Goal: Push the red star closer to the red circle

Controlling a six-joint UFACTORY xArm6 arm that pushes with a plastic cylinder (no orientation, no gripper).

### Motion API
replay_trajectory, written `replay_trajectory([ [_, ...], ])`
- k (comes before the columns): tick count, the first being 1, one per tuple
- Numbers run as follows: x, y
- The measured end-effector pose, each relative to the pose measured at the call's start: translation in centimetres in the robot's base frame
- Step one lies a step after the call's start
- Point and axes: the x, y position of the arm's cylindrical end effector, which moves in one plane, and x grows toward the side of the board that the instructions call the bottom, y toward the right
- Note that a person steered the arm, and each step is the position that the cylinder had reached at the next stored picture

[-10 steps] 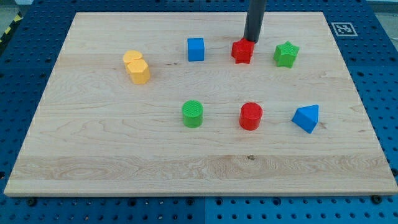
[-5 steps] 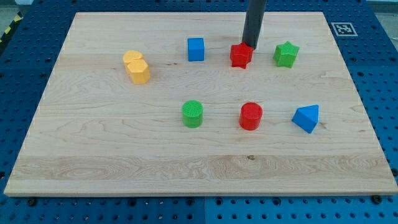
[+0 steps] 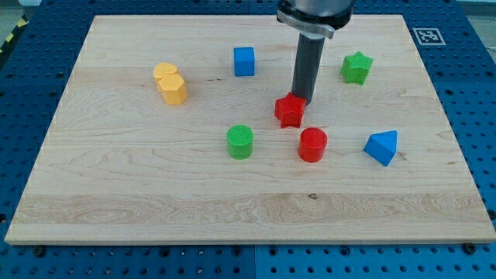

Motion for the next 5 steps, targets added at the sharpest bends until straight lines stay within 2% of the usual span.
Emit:
replay_trajectory([
  [1, 1.2, -0.3],
  [3, 0.7, -5.1],
  [5, 0.8, -6.4],
])
